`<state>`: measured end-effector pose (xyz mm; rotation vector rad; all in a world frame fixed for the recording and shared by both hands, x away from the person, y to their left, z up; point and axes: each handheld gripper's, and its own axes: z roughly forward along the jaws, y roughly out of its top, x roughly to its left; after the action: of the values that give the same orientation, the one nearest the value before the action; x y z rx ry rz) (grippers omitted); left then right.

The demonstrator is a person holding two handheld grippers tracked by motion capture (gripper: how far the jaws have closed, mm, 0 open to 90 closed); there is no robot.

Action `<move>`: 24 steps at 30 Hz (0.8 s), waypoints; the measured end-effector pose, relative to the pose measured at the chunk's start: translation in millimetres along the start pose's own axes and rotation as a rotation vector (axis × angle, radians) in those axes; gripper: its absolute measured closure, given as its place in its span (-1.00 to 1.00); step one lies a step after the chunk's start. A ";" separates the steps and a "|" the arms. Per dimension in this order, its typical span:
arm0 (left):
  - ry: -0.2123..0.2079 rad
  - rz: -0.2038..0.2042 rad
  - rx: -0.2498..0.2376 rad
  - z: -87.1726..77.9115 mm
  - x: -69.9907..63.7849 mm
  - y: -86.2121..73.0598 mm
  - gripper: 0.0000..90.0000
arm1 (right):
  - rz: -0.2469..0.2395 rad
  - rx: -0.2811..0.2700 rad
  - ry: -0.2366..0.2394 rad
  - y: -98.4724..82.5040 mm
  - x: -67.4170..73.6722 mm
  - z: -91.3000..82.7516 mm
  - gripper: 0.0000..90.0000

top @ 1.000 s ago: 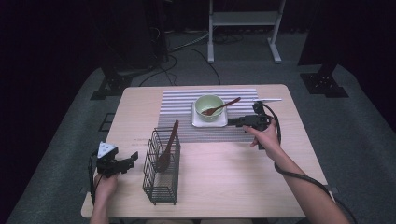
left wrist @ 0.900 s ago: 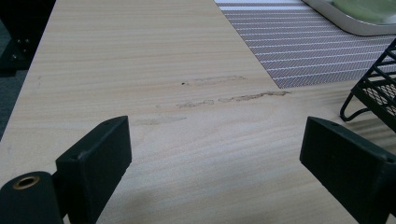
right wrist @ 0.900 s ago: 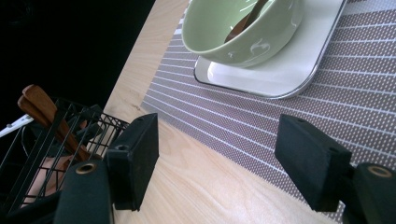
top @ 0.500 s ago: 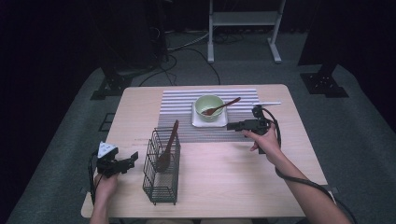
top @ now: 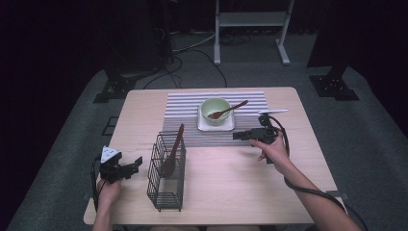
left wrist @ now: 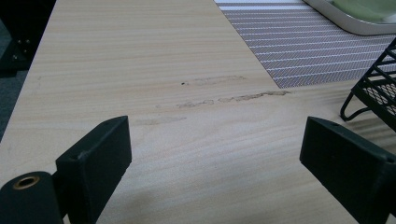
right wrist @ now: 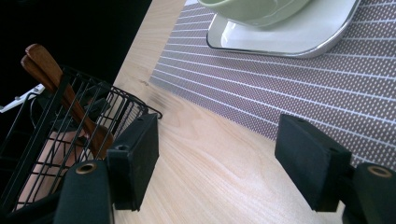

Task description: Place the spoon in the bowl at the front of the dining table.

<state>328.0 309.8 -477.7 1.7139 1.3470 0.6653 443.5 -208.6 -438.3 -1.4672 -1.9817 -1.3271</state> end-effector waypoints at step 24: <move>0.000 0.004 0.001 0.1 -0.3 -0.1 -0.82 | 0.011 0.026 0.029 -22.7 -4.9 3.3 -0.35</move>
<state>327.9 309.4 -477.7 1.7175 1.3444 0.6673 426.3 -209.4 -454.2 -1.4373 -1.9625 -1.3063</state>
